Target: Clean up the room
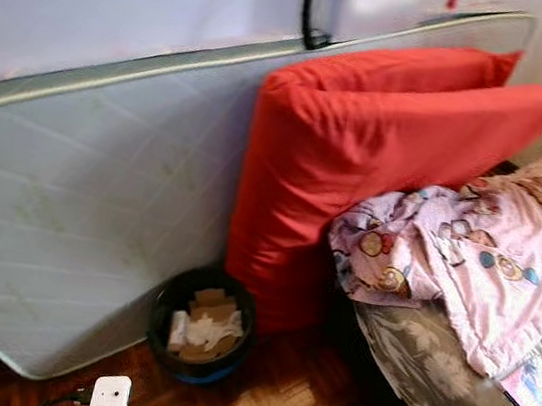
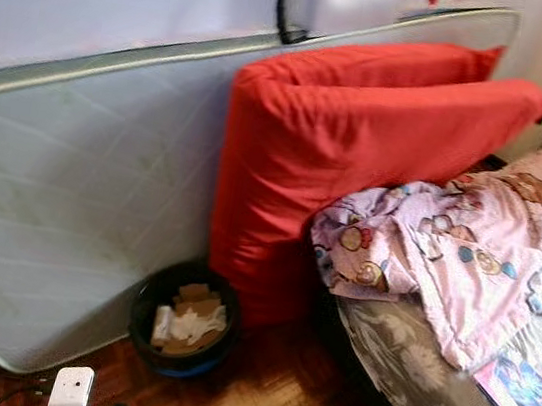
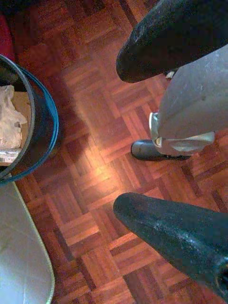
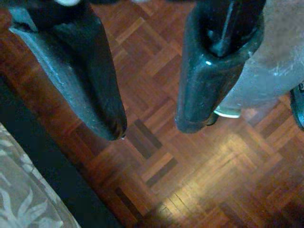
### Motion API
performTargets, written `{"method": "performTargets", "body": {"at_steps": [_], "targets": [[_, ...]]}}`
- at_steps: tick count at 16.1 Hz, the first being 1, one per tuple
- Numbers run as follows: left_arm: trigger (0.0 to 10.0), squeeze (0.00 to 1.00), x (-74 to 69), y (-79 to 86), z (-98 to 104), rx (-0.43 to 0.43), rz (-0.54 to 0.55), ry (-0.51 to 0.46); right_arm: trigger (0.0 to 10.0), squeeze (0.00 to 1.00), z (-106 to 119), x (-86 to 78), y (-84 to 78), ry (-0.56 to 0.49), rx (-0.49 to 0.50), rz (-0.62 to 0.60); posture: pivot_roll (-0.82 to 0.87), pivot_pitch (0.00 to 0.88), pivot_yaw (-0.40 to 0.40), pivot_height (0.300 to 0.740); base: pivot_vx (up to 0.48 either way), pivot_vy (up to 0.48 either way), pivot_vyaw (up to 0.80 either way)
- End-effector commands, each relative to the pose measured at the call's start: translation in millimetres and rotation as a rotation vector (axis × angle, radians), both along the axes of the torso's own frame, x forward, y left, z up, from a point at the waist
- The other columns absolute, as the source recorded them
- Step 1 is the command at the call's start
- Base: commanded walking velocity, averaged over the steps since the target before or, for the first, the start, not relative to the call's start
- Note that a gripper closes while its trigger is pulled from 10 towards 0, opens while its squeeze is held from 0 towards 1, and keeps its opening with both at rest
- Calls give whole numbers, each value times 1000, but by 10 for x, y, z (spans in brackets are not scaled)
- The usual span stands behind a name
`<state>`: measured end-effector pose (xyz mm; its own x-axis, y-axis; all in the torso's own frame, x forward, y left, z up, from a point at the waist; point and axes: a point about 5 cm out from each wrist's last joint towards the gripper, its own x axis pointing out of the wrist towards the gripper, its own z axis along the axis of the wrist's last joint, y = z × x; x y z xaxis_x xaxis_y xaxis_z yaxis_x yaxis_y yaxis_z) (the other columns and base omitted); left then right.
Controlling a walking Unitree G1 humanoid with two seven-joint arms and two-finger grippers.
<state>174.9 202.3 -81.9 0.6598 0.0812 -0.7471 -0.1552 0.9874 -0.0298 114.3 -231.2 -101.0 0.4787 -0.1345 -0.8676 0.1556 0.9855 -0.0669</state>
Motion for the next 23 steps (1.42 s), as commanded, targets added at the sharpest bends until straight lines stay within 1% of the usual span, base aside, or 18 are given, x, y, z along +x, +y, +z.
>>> {"method": "performTargets", "body": {"at_steps": [1,7,13,17,23], "targets": [[10000,0,-345,418,-81,68,-15,190,10000,0,54,312,150,-12,145,-59,12,0,-17,740,0,-262,0],[10000,0,-303,354,-82,58,-18,177,10000,0,56,314,144,-15,147,-61,13,0,-21,740,0,-285,0],[10000,0,-326,385,-81,62,-15,180,10000,0,56,314,143,-15,147,-62,13,0,-23,740,0,-298,0],[10000,0,-342,381,-88,56,-11,182,10000,0,55,307,141,-17,146,-65,13,0,-23,740,0,0,0],[10000,0,-294,279,-98,51,-25,179,10000,0,53,297,133,-15,144,-62,9,0,-24,740,0,0,0]]}}
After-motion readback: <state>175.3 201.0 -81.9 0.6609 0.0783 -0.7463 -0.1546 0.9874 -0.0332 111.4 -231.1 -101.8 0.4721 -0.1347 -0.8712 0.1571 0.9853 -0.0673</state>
